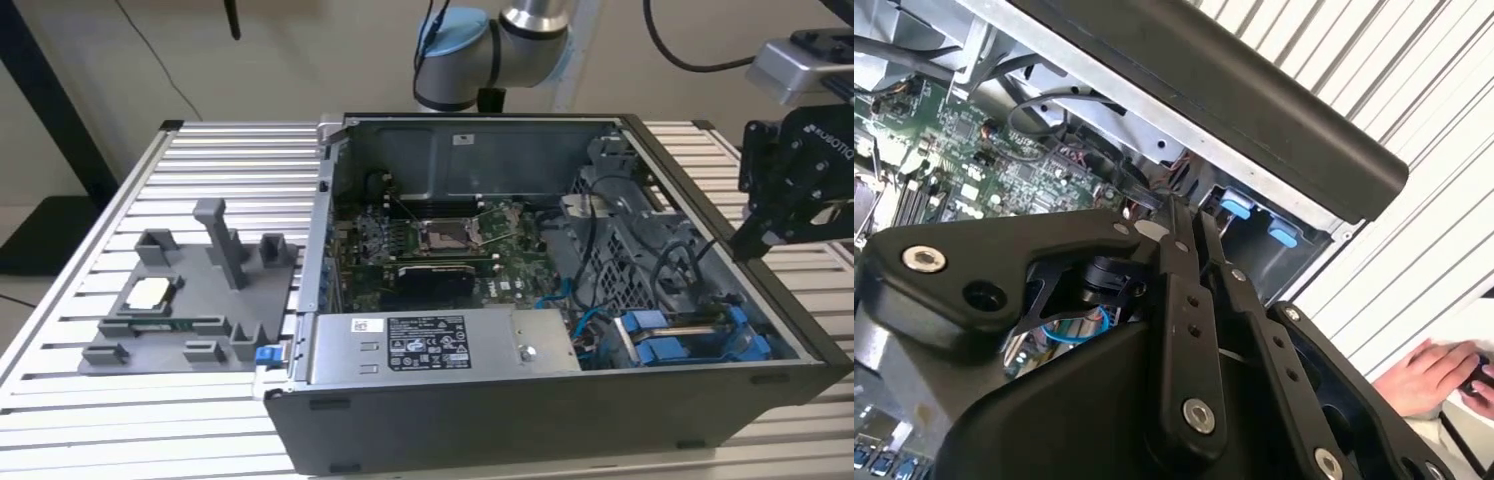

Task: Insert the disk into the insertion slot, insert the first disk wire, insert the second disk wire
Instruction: 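Insert the second disk wire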

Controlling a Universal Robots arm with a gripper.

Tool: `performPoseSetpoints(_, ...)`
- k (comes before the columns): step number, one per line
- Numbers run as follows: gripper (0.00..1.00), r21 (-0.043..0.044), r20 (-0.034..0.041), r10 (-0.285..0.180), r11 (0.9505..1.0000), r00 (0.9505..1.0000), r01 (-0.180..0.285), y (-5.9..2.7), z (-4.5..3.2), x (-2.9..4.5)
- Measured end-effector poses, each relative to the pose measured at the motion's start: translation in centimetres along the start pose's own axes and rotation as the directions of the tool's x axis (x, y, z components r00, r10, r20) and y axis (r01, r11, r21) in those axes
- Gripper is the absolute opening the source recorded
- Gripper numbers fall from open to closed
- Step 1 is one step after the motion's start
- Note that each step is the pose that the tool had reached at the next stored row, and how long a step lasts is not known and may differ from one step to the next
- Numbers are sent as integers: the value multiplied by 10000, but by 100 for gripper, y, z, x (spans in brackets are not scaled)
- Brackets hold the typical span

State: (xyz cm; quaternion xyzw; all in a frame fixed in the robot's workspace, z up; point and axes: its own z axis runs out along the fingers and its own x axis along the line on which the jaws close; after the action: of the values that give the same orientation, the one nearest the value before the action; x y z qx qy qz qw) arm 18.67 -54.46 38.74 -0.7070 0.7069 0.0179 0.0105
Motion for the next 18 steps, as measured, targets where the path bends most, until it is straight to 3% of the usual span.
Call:
performPoseSetpoints(6,16,1,30,8,10000,10000,-8,89,-61,-13)
performPoseSetpoints(10,16,7,65,20,10000,10000,-20,212,-77,-24)
performPoseSetpoints(16,16,9,71,27,10000,10000,-27,464,-74,-26)
performPoseSetpoints(18,16,9,69,27,10000,10000,-27,489,-75,-18)
